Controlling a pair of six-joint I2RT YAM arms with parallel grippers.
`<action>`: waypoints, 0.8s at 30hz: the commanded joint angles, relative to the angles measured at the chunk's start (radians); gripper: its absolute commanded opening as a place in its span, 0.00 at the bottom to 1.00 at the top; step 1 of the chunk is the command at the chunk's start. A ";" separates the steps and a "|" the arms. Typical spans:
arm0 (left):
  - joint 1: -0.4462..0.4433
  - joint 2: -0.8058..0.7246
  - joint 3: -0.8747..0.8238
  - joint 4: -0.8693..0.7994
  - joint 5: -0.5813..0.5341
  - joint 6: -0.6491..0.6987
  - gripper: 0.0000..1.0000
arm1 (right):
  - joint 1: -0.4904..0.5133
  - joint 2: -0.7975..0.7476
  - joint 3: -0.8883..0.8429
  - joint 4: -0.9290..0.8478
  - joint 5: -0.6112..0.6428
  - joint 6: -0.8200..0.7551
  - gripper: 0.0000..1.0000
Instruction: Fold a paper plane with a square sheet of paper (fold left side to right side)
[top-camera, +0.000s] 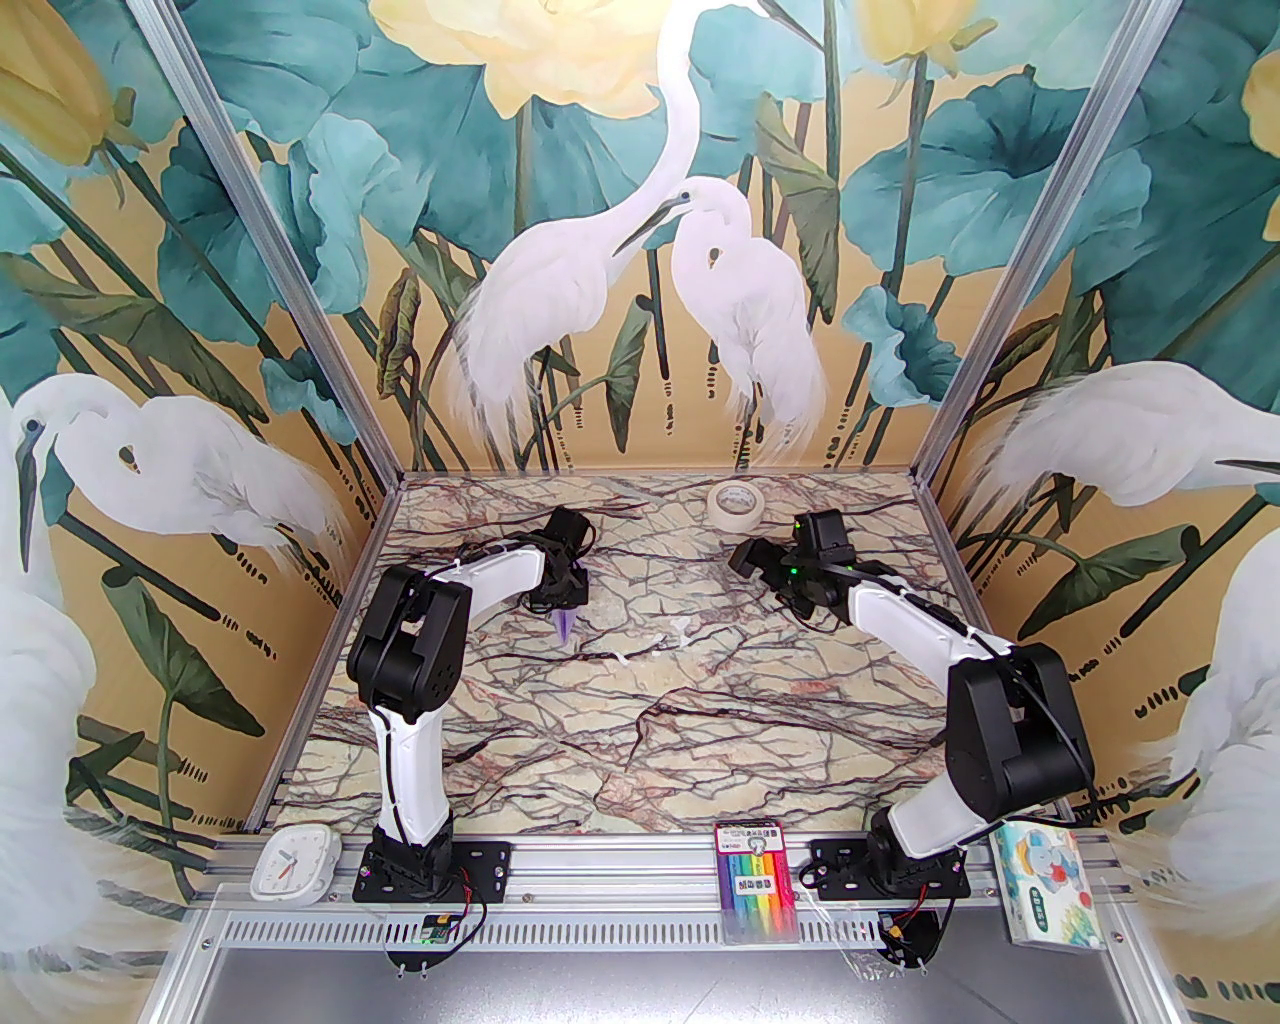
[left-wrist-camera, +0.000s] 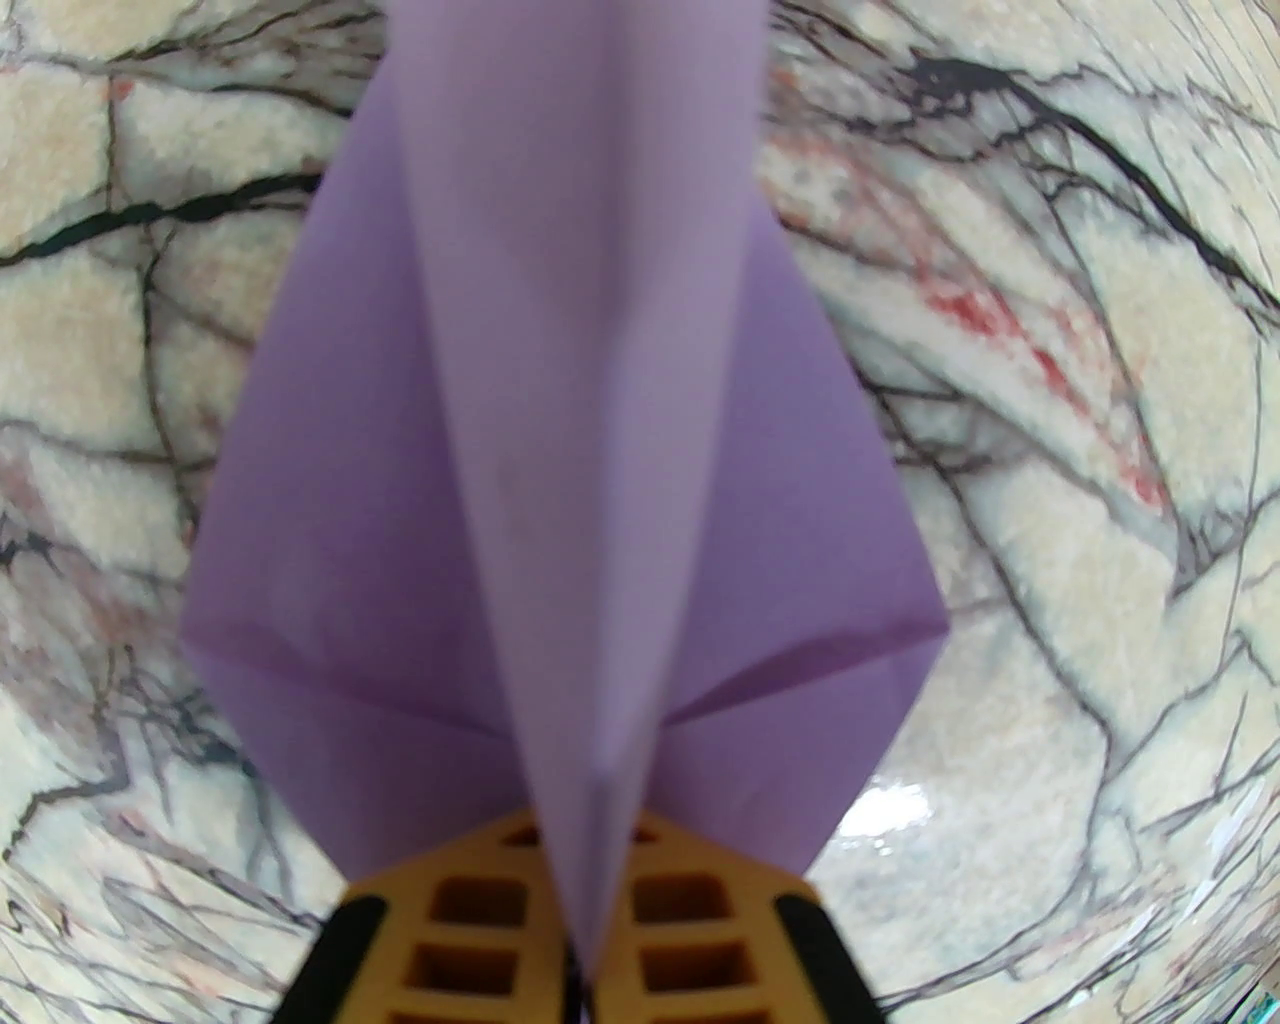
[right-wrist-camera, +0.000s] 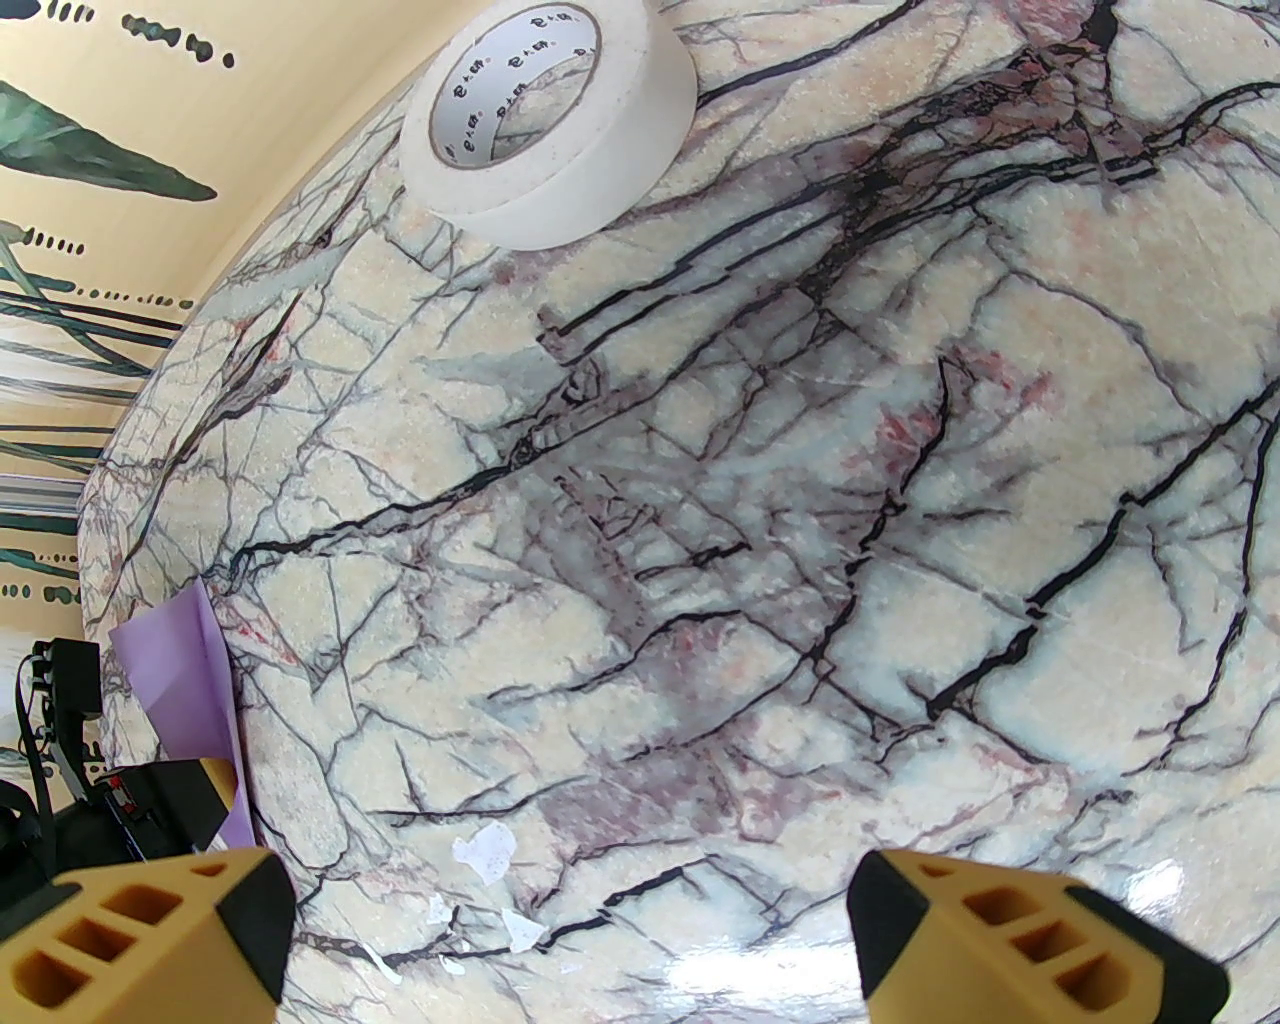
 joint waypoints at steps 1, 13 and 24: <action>0.002 0.057 -0.007 -0.024 0.007 -0.009 0.10 | 0.003 0.007 -0.006 0.010 -0.006 -0.007 0.99; 0.002 0.044 -0.018 -0.074 -0.002 -0.044 0.41 | 0.002 0.001 -0.006 0.014 -0.001 -0.010 0.99; 0.007 -0.191 0.104 -0.177 0.014 -0.073 0.99 | -0.017 -0.122 0.038 -0.120 0.169 -0.151 0.99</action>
